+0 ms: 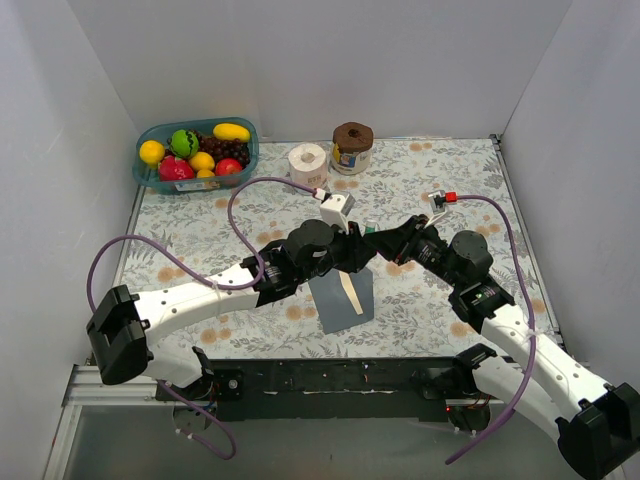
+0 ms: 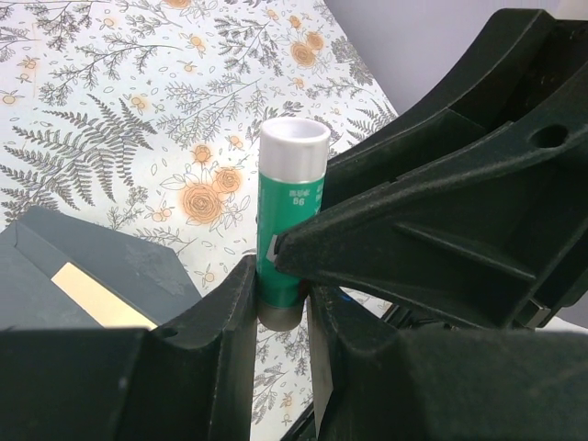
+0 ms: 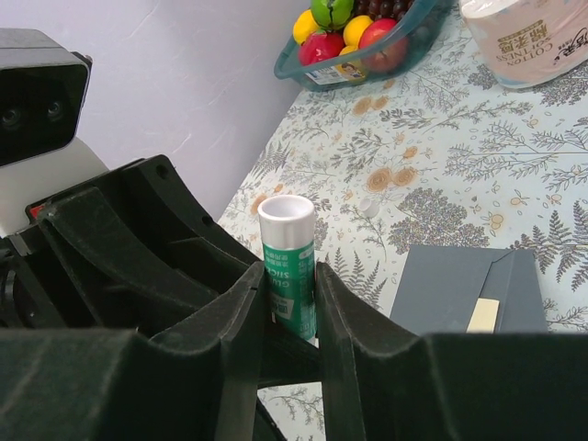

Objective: Place the letter into the envelope and seal it

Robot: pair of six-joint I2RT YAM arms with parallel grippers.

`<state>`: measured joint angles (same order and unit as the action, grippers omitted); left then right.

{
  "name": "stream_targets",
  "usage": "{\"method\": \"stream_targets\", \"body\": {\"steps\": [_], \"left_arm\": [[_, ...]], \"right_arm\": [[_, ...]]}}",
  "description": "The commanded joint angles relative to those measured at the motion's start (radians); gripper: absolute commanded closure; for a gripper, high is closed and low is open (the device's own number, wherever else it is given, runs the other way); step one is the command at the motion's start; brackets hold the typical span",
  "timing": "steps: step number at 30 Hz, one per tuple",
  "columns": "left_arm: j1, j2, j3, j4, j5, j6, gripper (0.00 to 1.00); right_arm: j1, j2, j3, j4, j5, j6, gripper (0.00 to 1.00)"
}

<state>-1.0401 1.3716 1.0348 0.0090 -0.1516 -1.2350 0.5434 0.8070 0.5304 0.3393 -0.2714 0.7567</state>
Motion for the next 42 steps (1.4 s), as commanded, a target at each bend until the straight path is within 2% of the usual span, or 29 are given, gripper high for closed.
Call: {"method": "stream_targets", "body": {"steps": [1, 3, 5, 8, 11, 12, 16, 21, 26, 30, 34, 42], "left_arm": [[0.029, -0.069, 0.016, 0.158, -0.105, -0.007, 1.00], [0.029, -0.069, 0.016, 0.167, -0.092, -0.007, 1.00], [0.029, -0.069, 0.011, 0.177, -0.086, -0.007, 1.00], [0.029, -0.071, 0.008, 0.193, -0.063, -0.006, 0.99], [0.029, -0.074, 0.002, 0.207, -0.033, 0.002, 0.62], [0.029, -0.081, -0.001, 0.213, -0.022, 0.005, 0.36], [0.029, -0.103, -0.027, 0.244, 0.068, 0.017, 0.02], [0.031, -0.132, -0.024, 0.236, 0.205, 0.031, 0.02], [0.040, -0.239, -0.018, 0.197, 0.202, 0.080, 0.02], [0.075, -0.269, -0.018, 0.178, 0.164, 0.078, 0.02], [0.118, -0.224, 0.004, 0.126, 0.165, 0.028, 0.10], [0.117, -0.072, 0.090, 0.017, 0.201, -0.024, 0.15]], "right_arm": [[0.023, 0.008, -0.021, -0.054, -0.137, 0.004, 0.67], [0.023, 0.011, -0.029, -0.045, -0.143, 0.006, 0.79], [0.023, 0.015, -0.033, -0.025, -0.150, 0.012, 0.98], [0.023, 0.018, -0.043, -0.010, -0.161, 0.015, 0.99], [0.023, 0.011, -0.046, -0.013, -0.150, 0.010, 0.99], [0.021, 0.005, -0.046, -0.014, -0.146, 0.007, 0.99], [0.023, -0.015, -0.030, -0.043, -0.100, -0.020, 0.99], [0.023, -0.034, 0.009, -0.138, -0.042, -0.085, 0.99], [0.021, -0.054, 0.029, -0.198, 0.004, -0.170, 0.99], [0.021, -0.074, 0.028, -0.192, -0.052, -0.241, 0.99], [0.023, -0.107, 0.032, -0.172, -0.097, -0.296, 0.99], [0.024, -0.121, 0.069, -0.200, -0.100, -0.339, 0.99]]}}
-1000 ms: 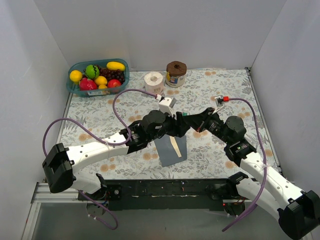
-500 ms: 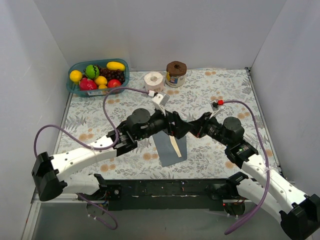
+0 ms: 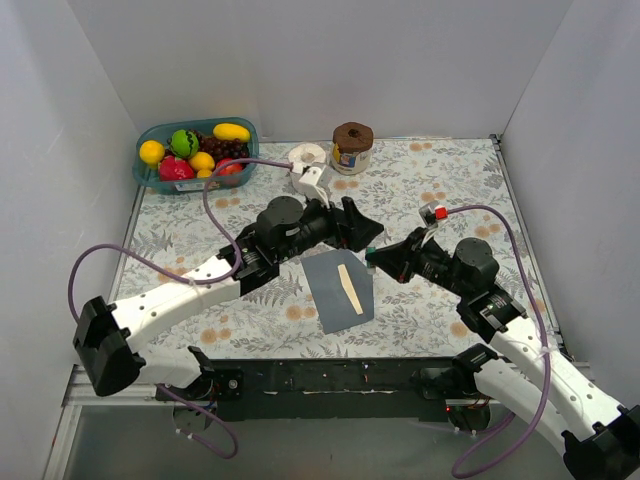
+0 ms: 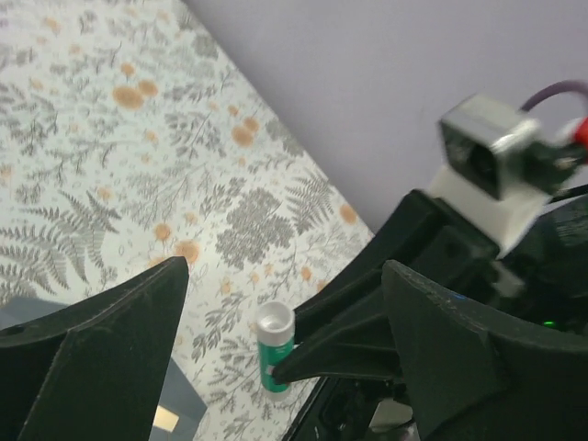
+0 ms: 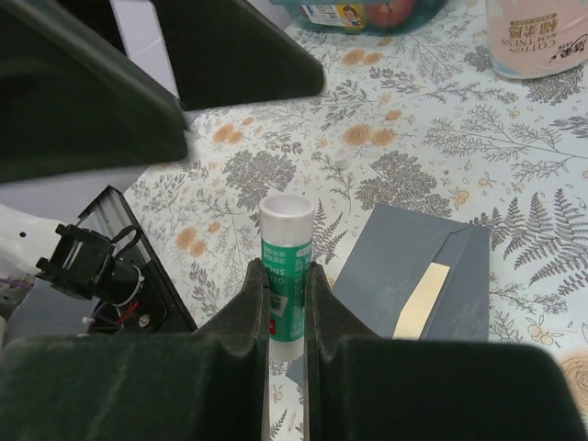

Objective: Place the letter into the envelope and seal it

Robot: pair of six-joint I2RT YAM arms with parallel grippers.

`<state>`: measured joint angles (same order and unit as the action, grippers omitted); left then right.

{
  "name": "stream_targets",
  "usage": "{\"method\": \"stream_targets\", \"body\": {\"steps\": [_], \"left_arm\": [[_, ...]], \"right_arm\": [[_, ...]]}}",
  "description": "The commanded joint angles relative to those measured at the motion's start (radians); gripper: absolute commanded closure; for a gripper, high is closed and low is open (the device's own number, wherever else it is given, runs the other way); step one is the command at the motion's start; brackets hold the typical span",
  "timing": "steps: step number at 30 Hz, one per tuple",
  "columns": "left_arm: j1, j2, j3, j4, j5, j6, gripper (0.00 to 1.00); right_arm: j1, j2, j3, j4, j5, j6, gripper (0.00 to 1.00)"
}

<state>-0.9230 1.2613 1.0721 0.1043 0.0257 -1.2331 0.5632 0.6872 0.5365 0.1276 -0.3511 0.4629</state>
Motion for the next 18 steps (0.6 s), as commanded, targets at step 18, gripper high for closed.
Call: {"method": "stream_targets", "body": {"steps": [18], "left_arm": [[0.000, 0.087, 0.049, -0.051, 0.137, -0.054, 0.56]], "right_arm": [[0.003, -0.025, 0.071, -0.014, 0.044, -0.052, 0.99]]}}
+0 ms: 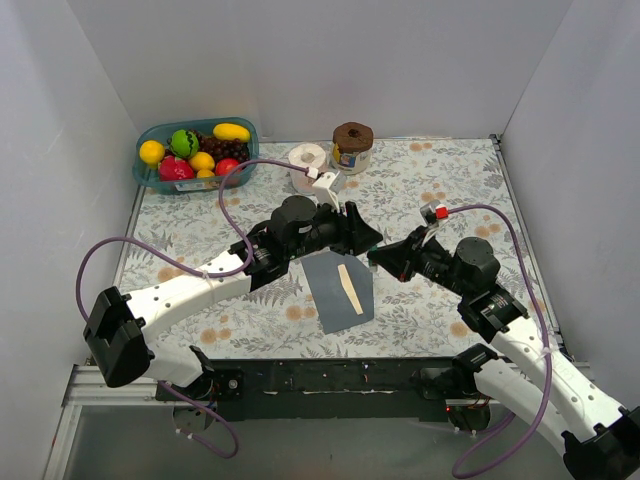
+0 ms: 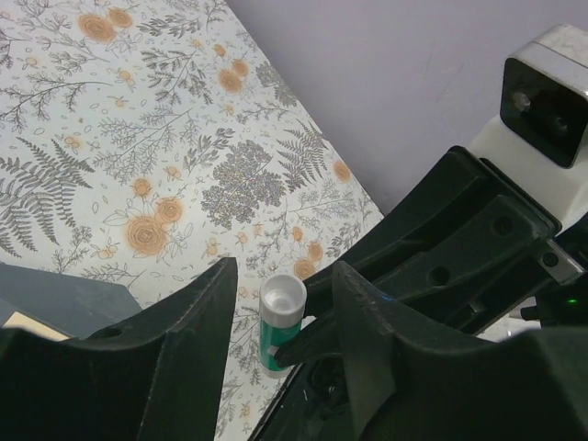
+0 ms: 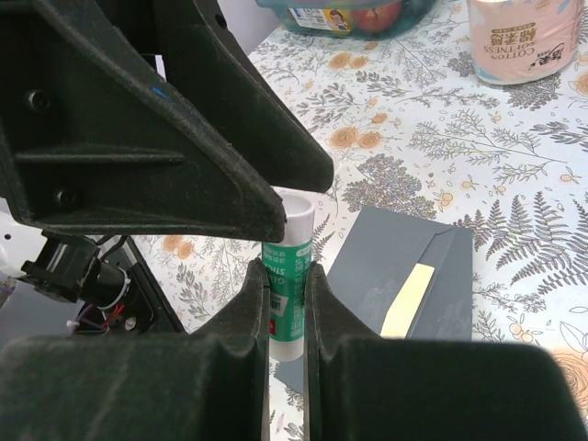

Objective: Place the letter into the envelope and seal it

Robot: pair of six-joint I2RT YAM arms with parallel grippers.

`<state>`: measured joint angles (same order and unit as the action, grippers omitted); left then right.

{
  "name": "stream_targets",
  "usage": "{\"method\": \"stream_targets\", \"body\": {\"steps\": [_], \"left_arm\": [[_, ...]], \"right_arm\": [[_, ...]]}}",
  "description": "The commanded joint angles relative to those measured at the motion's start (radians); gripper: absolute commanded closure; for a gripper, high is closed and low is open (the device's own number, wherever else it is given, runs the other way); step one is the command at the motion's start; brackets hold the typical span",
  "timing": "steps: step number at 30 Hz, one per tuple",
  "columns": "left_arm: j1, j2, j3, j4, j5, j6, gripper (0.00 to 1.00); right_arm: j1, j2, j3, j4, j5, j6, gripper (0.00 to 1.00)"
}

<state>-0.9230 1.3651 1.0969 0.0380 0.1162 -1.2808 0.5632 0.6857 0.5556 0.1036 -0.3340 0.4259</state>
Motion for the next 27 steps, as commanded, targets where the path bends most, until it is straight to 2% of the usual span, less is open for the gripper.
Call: {"method": "stream_targets", "body": {"steps": [1, 13, 17, 18, 22, 25, 27], "left_arm": [[0.000, -0.018, 0.015, 0.016, 0.054, -0.008, 0.56], [0.000, -0.001, 0.000, 0.030, 0.089, -0.020, 0.57], [0.000, 0.005, -0.005, 0.042, 0.092, -0.022, 0.70], [0.000, 0.008, -0.006, 0.045, 0.095, -0.023, 0.79], [0.000, 0.017, -0.003, 0.056, 0.106, -0.028, 0.93], [0.000, 0.020, -0.009, 0.062, 0.120, -0.029, 1.00], [0.000, 0.017, -0.012, 0.065, 0.134, -0.023, 1.00]], "right_arm": [[0.003, -0.023, 0.055, 0.008, 0.032, -0.016, 0.99], [0.003, -0.031, 0.052, 0.010, 0.041, -0.010, 0.99], [0.003, -0.032, 0.047, 0.011, 0.036, -0.007, 0.99], [0.003, -0.031, 0.044, 0.013, 0.035, -0.007, 0.99], [0.003, -0.029, 0.038, 0.021, 0.030, -0.003, 0.99], [0.003, -0.031, 0.038, 0.025, 0.029, -0.004, 0.99], [0.003, -0.037, 0.040, 0.025, 0.027, -0.004, 0.99]]}}
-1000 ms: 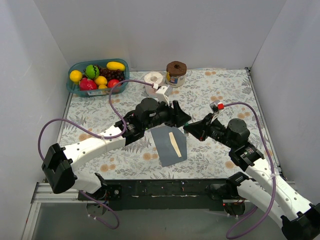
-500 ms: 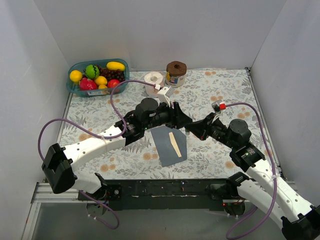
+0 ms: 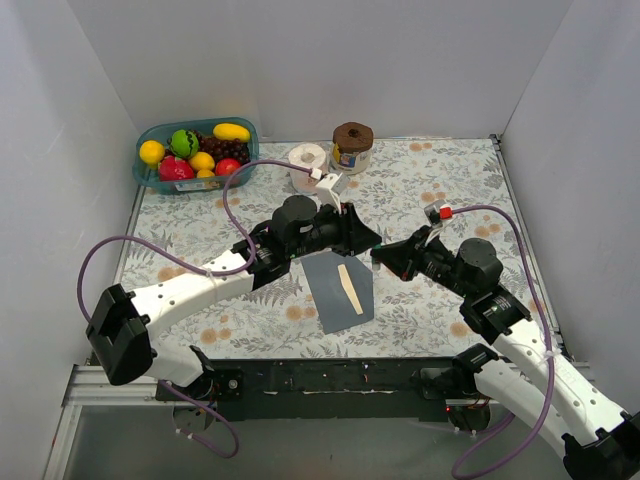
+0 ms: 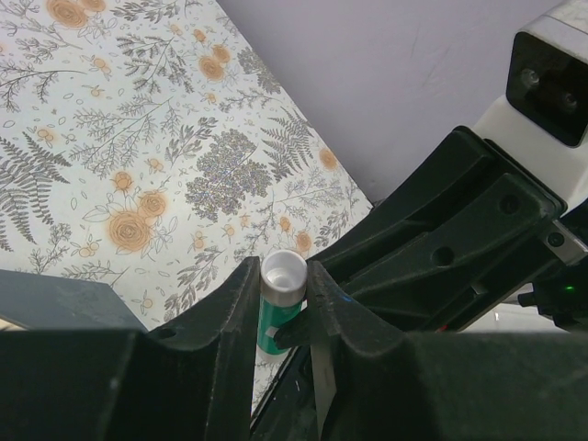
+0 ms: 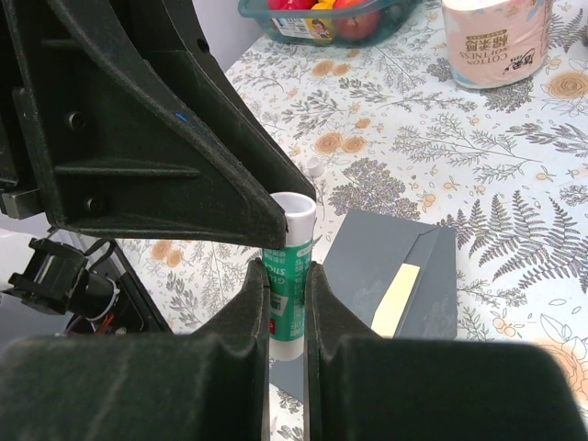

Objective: Place the letter into the envelope and seal it

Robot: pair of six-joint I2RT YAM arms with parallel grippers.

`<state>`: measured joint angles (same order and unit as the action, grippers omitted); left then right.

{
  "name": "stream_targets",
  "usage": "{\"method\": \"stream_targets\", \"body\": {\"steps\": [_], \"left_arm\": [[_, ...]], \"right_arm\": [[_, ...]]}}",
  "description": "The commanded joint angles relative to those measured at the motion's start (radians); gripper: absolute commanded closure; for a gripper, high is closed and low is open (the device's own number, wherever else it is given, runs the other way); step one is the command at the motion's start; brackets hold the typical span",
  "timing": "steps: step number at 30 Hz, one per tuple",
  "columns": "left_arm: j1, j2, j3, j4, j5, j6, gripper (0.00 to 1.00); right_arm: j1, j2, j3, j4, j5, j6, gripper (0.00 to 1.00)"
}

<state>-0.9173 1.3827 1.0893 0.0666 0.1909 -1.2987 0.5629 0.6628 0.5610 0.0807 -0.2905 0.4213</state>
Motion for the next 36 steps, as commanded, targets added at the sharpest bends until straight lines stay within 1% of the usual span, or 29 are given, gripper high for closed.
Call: {"method": "stream_targets", "body": {"steps": [1, 3, 6, 7, 8, 9, 10, 12, 13, 15, 16, 18, 20, 21, 22, 23, 24, 25, 27, 28, 29, 30, 31, 32, 34, 35, 36], "left_arm": [[-0.006, -0.004, -0.015, 0.051, 0.068, 0.001, 1.00], [-0.006, -0.020, -0.029, 0.082, 0.122, 0.009, 1.00], [-0.006, -0.043, -0.068, 0.171, 0.246, 0.010, 1.00], [-0.006, -0.047, -0.077, 0.221, 0.278, 0.009, 1.00], [-0.006, -0.050, -0.094, 0.246, 0.309, 0.003, 1.00], [-0.006, -0.048, -0.098, 0.268, 0.388, 0.001, 1.00], [-0.006, -0.045, -0.100, 0.301, 0.424, 0.001, 1.00], [-0.006, -0.042, -0.106, 0.328, 0.507, -0.010, 1.00], [-0.005, -0.043, -0.114, 0.370, 0.542, -0.014, 1.00], [-0.006, -0.048, -0.126, 0.409, 0.609, -0.028, 1.00], [-0.005, -0.051, -0.127, 0.444, 0.625, -0.031, 1.00], [-0.005, -0.054, -0.128, 0.455, 0.643, -0.028, 1.00], [-0.005, -0.056, -0.121, 0.437, 0.627, -0.019, 0.91], [-0.003, -0.056, -0.118, 0.421, 0.613, -0.013, 0.79], [-0.002, -0.056, -0.106, 0.395, 0.587, -0.002, 0.56], [-0.002, -0.056, -0.103, 0.383, 0.576, 0.002, 0.51], [0.000, -0.056, -0.100, 0.372, 0.561, 0.006, 0.47], [0.000, -0.057, -0.094, 0.348, 0.514, 0.009, 0.32], [0.001, -0.059, -0.089, 0.328, 0.461, 0.010, 0.29], [0.001, -0.062, -0.075, 0.293, 0.423, 0.010, 0.27], [0.001, -0.057, -0.066, 0.271, 0.342, 0.010, 0.27], [0.001, -0.054, -0.052, 0.247, 0.300, 0.013, 0.27], [0.001, -0.050, -0.039, 0.181, 0.253, 0.015, 0.27], [0.001, -0.044, -0.014, 0.153, 0.163, 0.016, 0.28], [0.001, -0.047, -0.003, 0.101, 0.081, 0.018, 0.29], [0.001, -0.053, -0.009, 0.096, 0.052, 0.010, 0.29], [0.001, -0.069, -0.015, 0.095, -0.006, 0.006, 0.30]], "right_arm": [[0.003, -0.017, 0.036, 0.048, -0.022, -0.003, 0.99], [0.003, -0.025, 0.034, 0.062, -0.048, -0.015, 0.99], [0.003, -0.032, 0.034, 0.108, -0.157, -0.038, 0.99], [0.002, -0.031, 0.036, 0.132, -0.233, -0.047, 0.99], [0.003, -0.032, 0.039, 0.142, -0.266, -0.061, 0.99], [0.003, -0.035, 0.039, 0.149, -0.297, -0.068, 0.99], [0.003, -0.037, 0.039, 0.162, -0.355, -0.073, 0.99], [0.003, -0.049, 0.036, 0.195, -0.406, -0.087, 0.99], [0.003, -0.054, 0.034, 0.205, -0.459, -0.091, 0.99], [0.003, -0.068, 0.034, 0.234, -0.508, -0.101, 0.99], [0.003, -0.074, 0.034, 0.237, -0.531, -0.104, 0.99], [0.003, -0.086, 0.033, 0.237, -0.533, -0.111, 0.99], [0.003, -0.094, 0.034, 0.219, -0.487, -0.119, 0.99], [0.003, -0.095, 0.037, 0.185, -0.464, -0.125, 0.99], [0.003, -0.095, 0.043, 0.168, -0.403, -0.131, 0.99], [0.002, -0.091, 0.048, 0.151, -0.369, -0.131, 0.99], [0.003, -0.088, 0.054, 0.107, -0.304, -0.134, 0.99], [0.003, -0.083, 0.068, 0.091, -0.279, -0.136, 0.99], [0.003, -0.062, 0.077, 0.065, -0.225, -0.136, 0.99], [0.003, -0.052, 0.088, 0.042, -0.213, -0.133, 0.99], [0.003, -0.040, 0.091, 0.037, -0.205, -0.131, 0.99], [0.002, -0.034, 0.094, 0.033, -0.184, -0.128, 0.99], [0.005, -0.029, 0.096, 0.025, -0.170, -0.124, 0.99], [0.003, -0.023, 0.099, 0.021, -0.155, -0.112, 0.99], [0.003, -0.020, 0.099, 0.010, -0.110, -0.105, 0.99], [0.003, -0.019, 0.097, 0.008, -0.095, -0.096, 0.99], [0.003, -0.019, 0.096, 0.008, -0.078, -0.093, 0.99]]}}
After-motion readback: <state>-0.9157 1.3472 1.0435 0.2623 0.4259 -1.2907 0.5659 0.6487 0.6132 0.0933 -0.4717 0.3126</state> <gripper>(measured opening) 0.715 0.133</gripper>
